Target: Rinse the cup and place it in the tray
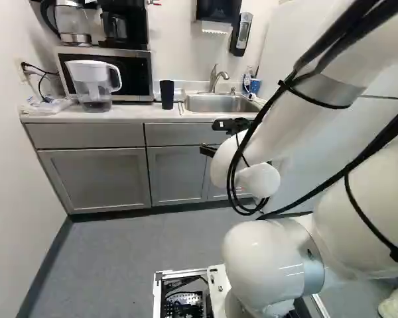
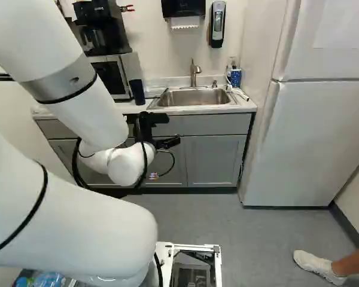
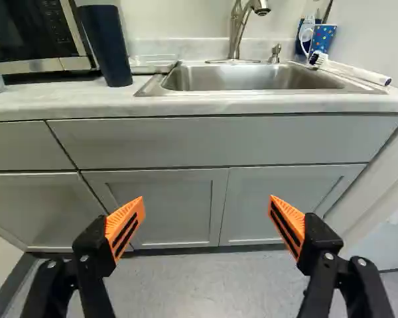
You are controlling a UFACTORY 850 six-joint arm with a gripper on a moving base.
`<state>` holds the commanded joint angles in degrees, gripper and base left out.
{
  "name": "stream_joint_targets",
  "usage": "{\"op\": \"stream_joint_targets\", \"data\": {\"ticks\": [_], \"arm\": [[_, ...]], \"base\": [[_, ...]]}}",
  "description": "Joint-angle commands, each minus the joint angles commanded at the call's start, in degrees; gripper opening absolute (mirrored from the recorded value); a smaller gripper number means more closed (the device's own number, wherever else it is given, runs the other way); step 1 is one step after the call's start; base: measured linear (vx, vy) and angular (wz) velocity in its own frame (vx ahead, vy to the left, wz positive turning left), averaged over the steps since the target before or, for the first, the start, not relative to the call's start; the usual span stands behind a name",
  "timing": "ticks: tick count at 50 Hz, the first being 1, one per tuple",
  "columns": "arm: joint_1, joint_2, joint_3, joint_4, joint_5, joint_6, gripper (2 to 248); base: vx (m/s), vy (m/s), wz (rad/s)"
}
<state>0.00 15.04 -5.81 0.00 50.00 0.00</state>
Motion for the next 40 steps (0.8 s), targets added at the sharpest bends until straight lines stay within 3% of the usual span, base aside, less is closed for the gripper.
{"op": "stream_joint_targets", "data": {"ticks": [40], "arm": [[0.0, 0.4, -4.4, 0.0, 0.0, 0.0, 247]], "base": [[0.000, 0.000, 0.000]]}}
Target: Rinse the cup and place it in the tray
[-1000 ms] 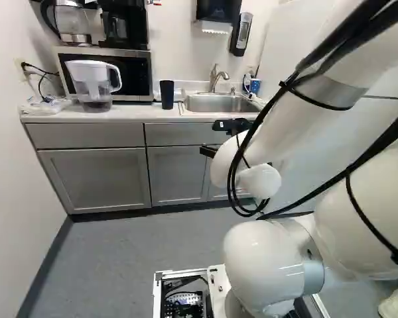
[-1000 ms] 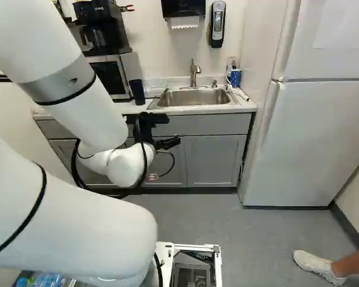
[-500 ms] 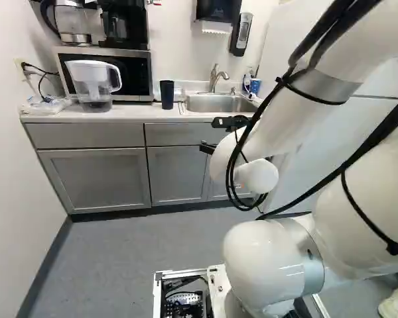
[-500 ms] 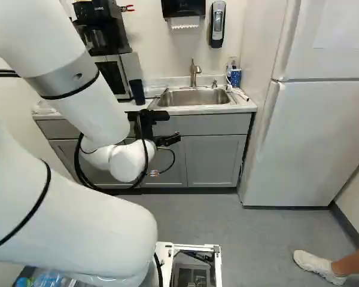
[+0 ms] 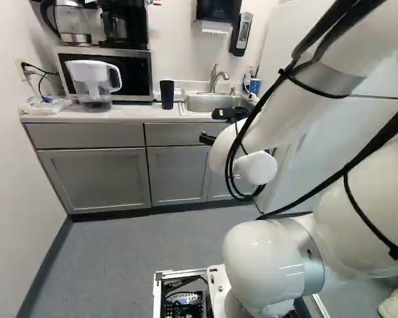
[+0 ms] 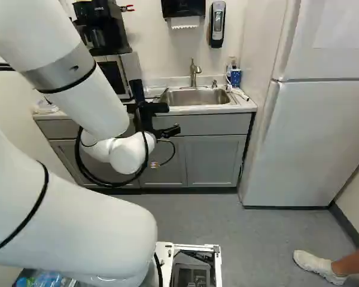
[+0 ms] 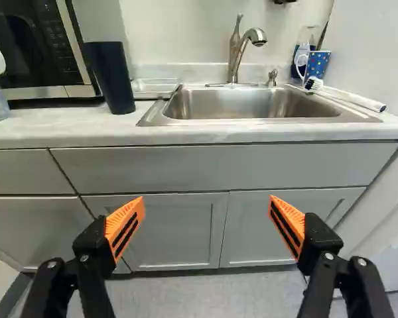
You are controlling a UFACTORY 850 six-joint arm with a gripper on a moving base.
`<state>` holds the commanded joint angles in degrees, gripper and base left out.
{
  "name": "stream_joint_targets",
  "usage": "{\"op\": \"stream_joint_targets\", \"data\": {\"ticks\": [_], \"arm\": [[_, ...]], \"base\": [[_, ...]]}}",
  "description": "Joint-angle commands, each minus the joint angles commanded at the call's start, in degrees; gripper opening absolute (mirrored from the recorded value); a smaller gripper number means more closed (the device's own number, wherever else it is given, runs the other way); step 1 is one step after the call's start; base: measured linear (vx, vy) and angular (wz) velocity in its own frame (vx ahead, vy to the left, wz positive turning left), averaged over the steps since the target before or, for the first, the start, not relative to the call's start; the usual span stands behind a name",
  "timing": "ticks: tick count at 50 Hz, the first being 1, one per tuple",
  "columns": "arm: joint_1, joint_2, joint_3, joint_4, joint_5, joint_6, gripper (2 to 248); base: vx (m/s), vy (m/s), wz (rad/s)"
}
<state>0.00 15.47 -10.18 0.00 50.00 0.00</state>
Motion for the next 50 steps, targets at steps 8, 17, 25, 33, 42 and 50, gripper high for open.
{"op": "stream_joint_targets", "data": {"ticks": [8, 17, 25, 33, 42, 50], "arm": [[0.0, 0.3, -0.9, 0.0, 0.0, 0.0, 247], [0.0, 0.6, -1.9, 0.0, 0.0, 0.0, 247], [0.0, 0.7, -2.9, 0.0, 0.0, 0.0, 247], [0.0, 0.9, -3.9, 0.0, 0.0, 0.0, 247], [0.0, 0.9, -5.1, 0.0, 0.0, 0.0, 247], [0.0, 0.9, -6.1, 0.0, 0.0, 0.0, 247]], "base": [[0.000, 0.000, 0.000], [0.000, 0.000, 0.000], [0.000, 0.000, 0.000], [0.000, 0.000, 0.000], [0.000, 0.000, 0.000], [0.000, 0.000, 0.000]]}}
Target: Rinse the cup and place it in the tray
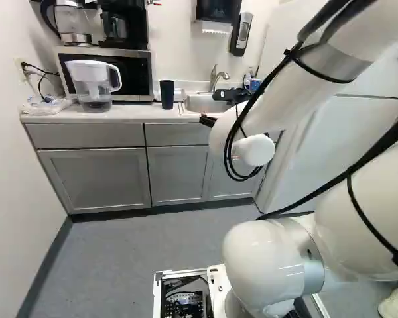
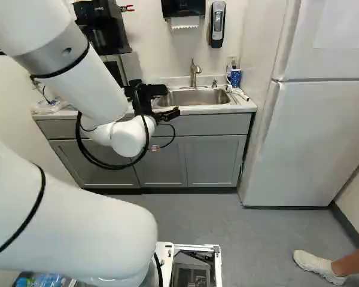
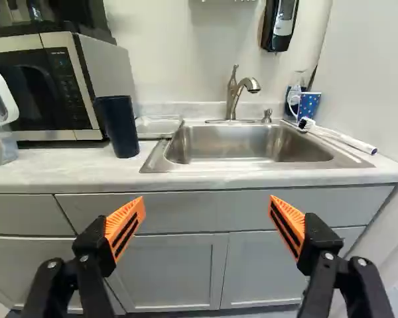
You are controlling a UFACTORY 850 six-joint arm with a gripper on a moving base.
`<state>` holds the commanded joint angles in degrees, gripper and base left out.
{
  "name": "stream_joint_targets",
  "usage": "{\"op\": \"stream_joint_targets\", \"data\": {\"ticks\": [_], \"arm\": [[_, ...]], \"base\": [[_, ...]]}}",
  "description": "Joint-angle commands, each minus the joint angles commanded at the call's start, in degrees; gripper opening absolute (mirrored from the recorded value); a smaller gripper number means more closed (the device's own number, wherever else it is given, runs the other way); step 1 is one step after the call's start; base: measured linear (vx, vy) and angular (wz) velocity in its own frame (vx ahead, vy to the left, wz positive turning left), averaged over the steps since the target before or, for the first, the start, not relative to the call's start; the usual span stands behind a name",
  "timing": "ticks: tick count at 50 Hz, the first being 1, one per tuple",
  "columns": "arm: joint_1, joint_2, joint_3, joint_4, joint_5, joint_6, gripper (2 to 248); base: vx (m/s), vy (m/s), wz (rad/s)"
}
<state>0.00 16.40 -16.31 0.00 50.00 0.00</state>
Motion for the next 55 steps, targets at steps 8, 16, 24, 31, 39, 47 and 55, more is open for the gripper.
{"op": "stream_joint_targets", "data": {"ticks": [8, 16, 24, 31, 39, 47, 55], "arm": [[0.0, -0.1, -1.2, 0.0, 0.0, 0.0, 247], [0.0, -0.3, -2.4, 0.0, 0.0, 0.0, 247], [0.0, -0.5, -3.6, 0.0, -0.1, 0.0, 247], [0.0, -0.8, -4.8, 0.0, -0.5, 0.0, 247], [0.0, -1.1, -6.1, 0.0, -1.0, 0.0, 247], [0.0, -1.5, -7.4, 0.0, -1.8, 0.0, 247], [0.0, -1.9, -8.8, 0.0, -2.8, 0.0, 247]], "base": [[0.000, 0.000, 0.000], [0.000, 0.000, 0.000], [0.000, 0.000, 0.000], [0.000, 0.000, 0.000], [0.000, 0.000, 0.000], [0.000, 0.000, 0.000], [0.000, 0.000, 0.000]]}}
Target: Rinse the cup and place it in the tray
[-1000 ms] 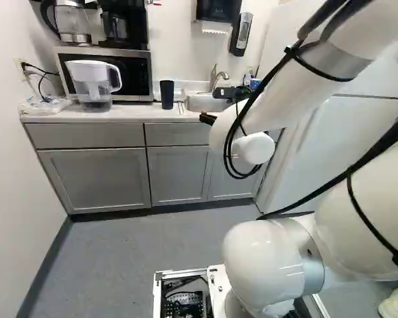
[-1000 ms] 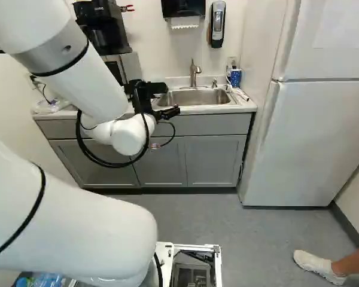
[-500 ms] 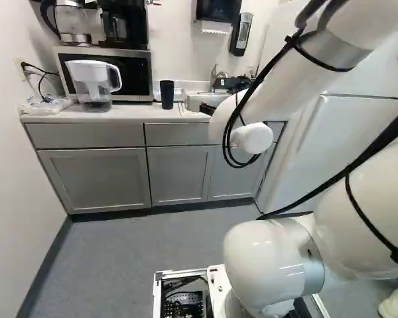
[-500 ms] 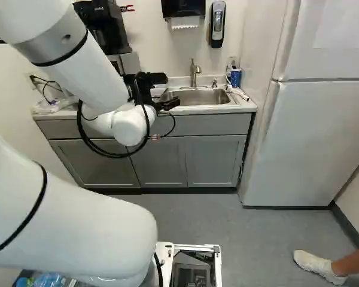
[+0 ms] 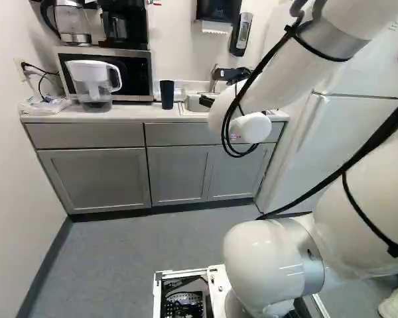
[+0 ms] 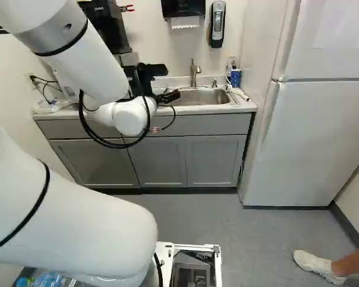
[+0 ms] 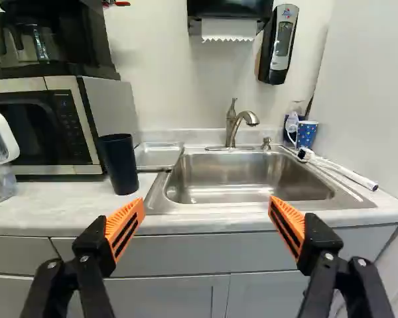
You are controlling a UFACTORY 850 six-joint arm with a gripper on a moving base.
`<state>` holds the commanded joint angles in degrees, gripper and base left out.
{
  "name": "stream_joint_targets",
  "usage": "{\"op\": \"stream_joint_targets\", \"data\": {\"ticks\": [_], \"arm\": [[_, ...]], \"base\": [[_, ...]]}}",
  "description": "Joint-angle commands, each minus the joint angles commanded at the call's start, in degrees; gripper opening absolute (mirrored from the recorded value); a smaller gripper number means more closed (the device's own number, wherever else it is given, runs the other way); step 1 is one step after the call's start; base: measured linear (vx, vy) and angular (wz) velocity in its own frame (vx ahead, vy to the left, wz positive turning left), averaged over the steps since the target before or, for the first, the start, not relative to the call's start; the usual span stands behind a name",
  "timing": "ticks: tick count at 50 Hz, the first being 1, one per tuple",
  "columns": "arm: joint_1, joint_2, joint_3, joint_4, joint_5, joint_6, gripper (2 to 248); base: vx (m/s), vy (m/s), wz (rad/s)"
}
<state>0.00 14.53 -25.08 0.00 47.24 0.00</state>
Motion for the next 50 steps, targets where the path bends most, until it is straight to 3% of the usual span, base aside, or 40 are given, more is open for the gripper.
{"op": "stream_joint_targets", "data": {"ticks": [50], "arm": [[0.0, -2.7, -8.7, 0.0, -7.3, 0.0, 247]], "base": [[0.000, 0.000, 0.000]]}}
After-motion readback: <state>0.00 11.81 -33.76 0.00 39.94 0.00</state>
